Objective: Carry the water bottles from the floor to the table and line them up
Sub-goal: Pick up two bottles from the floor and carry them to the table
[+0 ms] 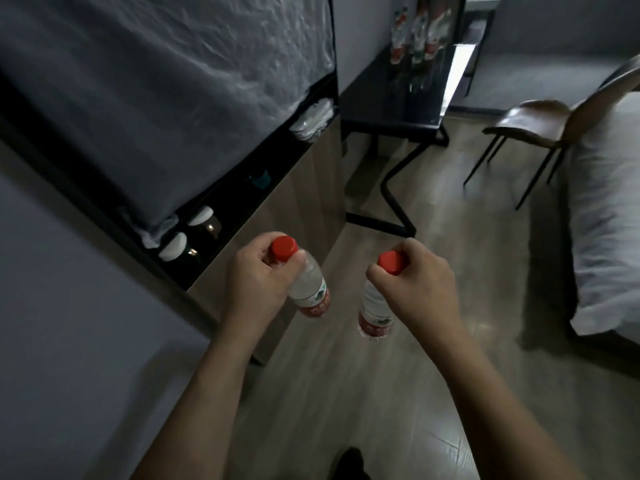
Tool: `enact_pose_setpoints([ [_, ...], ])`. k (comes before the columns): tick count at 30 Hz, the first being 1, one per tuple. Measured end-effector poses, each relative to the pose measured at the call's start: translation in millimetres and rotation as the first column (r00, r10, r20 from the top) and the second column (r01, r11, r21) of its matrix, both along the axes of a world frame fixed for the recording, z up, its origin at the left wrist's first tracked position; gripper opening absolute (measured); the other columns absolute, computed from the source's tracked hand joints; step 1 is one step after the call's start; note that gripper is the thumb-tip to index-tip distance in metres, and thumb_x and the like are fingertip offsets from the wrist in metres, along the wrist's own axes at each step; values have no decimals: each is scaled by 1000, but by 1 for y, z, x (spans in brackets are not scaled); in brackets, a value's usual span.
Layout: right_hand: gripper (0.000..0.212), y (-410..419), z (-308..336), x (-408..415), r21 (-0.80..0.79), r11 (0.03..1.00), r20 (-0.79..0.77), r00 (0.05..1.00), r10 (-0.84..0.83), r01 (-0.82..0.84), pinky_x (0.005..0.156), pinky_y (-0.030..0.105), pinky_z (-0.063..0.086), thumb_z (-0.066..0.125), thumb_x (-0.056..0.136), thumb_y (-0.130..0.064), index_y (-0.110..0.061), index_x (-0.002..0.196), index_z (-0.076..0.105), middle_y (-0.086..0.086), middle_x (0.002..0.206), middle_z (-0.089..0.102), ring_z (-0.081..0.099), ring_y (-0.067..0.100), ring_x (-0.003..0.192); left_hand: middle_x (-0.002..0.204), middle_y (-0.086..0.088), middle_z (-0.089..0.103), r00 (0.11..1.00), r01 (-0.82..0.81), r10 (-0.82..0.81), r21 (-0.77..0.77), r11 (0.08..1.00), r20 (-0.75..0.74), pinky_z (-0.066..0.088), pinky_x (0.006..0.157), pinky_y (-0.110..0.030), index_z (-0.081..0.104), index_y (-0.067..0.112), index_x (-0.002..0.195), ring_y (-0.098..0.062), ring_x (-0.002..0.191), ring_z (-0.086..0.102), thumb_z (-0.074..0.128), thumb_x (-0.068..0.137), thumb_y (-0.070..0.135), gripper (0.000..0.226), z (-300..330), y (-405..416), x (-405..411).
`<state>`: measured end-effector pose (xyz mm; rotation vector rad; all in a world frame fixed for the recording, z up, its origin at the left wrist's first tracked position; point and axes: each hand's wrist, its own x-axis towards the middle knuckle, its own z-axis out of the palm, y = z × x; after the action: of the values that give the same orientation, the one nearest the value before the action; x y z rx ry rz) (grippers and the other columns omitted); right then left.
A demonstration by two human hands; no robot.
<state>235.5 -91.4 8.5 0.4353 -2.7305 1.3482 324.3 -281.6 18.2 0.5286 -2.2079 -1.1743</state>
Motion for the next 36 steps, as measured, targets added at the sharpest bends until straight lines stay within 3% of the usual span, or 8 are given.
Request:
enact_pose_setpoints([
  [6,24,25,0,-71,12,994,0,994,-107,107,57,39,50,62,67,-41,-19,72,52,-3,62,54,54,17,60,67,11,63,996,83,-83,-1,997,22,49,60,-22,66,26,79,-4,63,57,77,74,24,12,-4,17,-90],
  [8,23,28,-2,-100,18,991,11,991,-131,131,59,39,51,61,66,-41,-20,72,54,-4,62,56,55,18,61,68,10,64,993,112,-112,6,994,34,50,62,-27,67,26,80,-6,63,58,77,73,27,13,-9,18,-123],
  [14,20,28,-5,-200,45,988,11,988,-151,150,59,34,51,63,65,-43,-26,74,56,-9,67,59,58,14,66,69,12,64,977,209,-207,-42,977,50,50,60,-25,66,31,82,-4,62,59,71,70,41,17,-16,16,-232],
  [20,22,33,2,-303,34,984,-9,984,-175,175,61,41,57,67,70,-44,-28,79,55,-9,67,58,59,8,65,73,17,65,961,276,-273,-76,958,45,47,59,-14,65,34,83,-2,66,61,70,69,46,19,-6,21,-348],
  [25,22,57,6,-382,-1,962,-37,962,-272,272,56,41,53,66,67,-41,-26,69,51,-8,59,55,56,11,59,76,11,66,945,325,-323,-41,945,59,52,67,-27,67,28,84,-7,74,63,77,75,33,14,2,40,-435],
  [31,21,93,-9,-492,20,959,-3,959,-284,284,57,39,52,66,67,-40,-25,68,51,-7,59,54,55,12,58,74,10,64,941,334,-331,-31,942,73,48,63,-20,68,27,85,-5,69,60,79,78,24,13,-12,73,-542],
  [33,22,106,-11,-529,16,965,8,966,-260,260,59,41,54,67,69,-40,-25,70,52,-7,60,54,56,12,59,75,13,64,937,345,-341,-52,937,70,46,61,-14,67,30,84,-2,69,60,78,79,26,13,-13,85,-577],
  [36,23,127,-7,-587,-7,968,17,968,-249,249,59,43,54,67,69,-41,-24,71,51,-6,60,55,57,13,60,79,13,66,934,352,-344,-74,933,100,51,63,-18,65,36,87,-6,77,64,73,77,38,12,-11,103,-634],
])
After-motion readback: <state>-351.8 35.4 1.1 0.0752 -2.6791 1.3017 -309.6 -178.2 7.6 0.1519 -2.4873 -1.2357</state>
